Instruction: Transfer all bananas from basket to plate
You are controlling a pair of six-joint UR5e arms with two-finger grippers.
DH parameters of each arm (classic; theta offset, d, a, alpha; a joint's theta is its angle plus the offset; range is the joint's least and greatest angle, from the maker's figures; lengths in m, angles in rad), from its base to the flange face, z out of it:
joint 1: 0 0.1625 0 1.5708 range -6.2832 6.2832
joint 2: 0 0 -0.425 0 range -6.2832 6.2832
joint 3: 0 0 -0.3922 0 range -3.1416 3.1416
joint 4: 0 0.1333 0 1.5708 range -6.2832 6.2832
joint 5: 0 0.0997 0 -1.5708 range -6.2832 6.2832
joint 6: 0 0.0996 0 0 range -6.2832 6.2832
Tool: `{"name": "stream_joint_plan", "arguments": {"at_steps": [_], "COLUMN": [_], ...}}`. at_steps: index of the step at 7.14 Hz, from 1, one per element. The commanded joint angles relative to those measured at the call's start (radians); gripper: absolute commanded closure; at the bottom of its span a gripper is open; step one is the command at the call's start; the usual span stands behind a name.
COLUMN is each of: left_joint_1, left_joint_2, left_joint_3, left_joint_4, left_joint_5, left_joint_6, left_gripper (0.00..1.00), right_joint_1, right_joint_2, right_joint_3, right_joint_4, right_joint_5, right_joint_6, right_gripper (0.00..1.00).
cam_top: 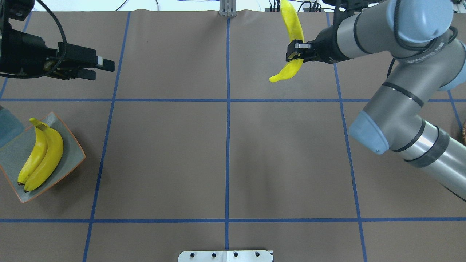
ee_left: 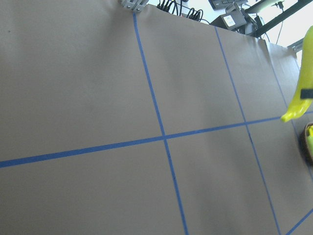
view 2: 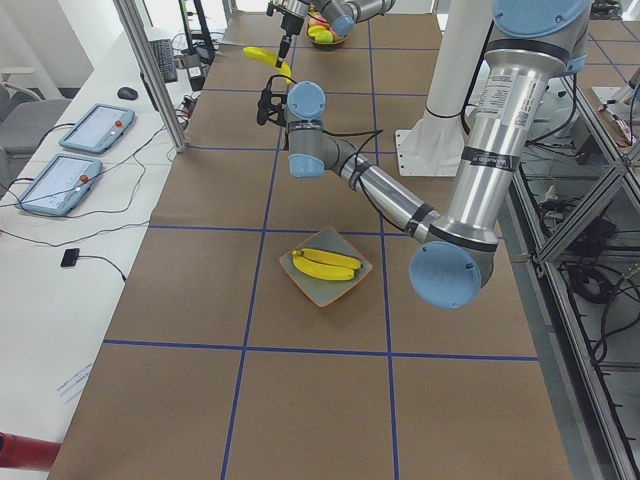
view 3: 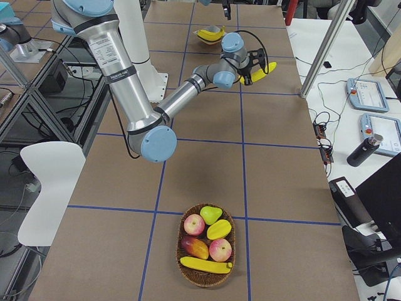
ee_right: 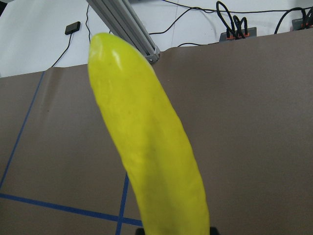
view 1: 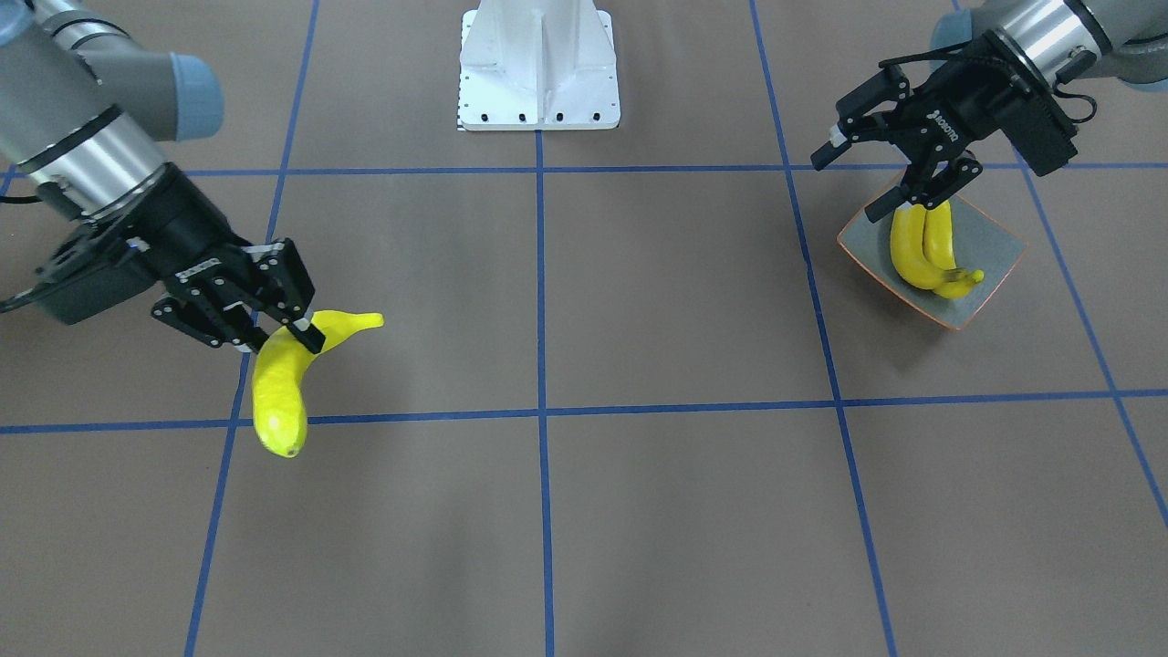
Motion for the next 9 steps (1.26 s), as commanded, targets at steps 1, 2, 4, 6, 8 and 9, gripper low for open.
{"name": "stream_joint_plan", "arguments": {"at_steps": [1, 2, 4, 6, 8, 9], "left_joint_1": [0.084, 0.145, 0.211, 0.227, 0.241, 0.241], "left_joint_2": [-0.076, -0.107, -0.195, -0.262, -0.319, -0.336], "left_joint_3": [0.013, 0.015, 0.056, 0.135, 0.180, 0.205], "left_joint_4": [0.004, 0.006, 0.003, 0.006, 0.011, 0.011], "left_joint_5": [0.152, 0.252, 0.428, 0.451, 0.503, 0.503], "left_joint_6": [-0.220, -0.318, -0.464, -0.485, -0.506, -0.506], "left_gripper": [0.00, 0.00, 0.00, 0.00, 0.00, 0.00], "right_joint_1": [-0.145, -0.173, -0.228, -0.267, -0.301, -0.308], "right_joint_2": [0.081, 0.098, 0.138, 0.152, 0.184, 0.193], "right_joint_3": [0.053, 0.052, 0.052, 0.050, 0.024, 0.018], "right_joint_4": [-0.192, -0.210, -0.278, -0.278, -0.278, -0.278], "right_joint_5": [-0.206, -0.240, -0.314, -0.357, -0.409, -0.422], "right_joint_6": [0.009, 0.010, 0.010, 0.004, 0.001, 0.001], "right_gripper": [1.00, 1.00, 1.00, 1.00, 1.00, 1.00]}}
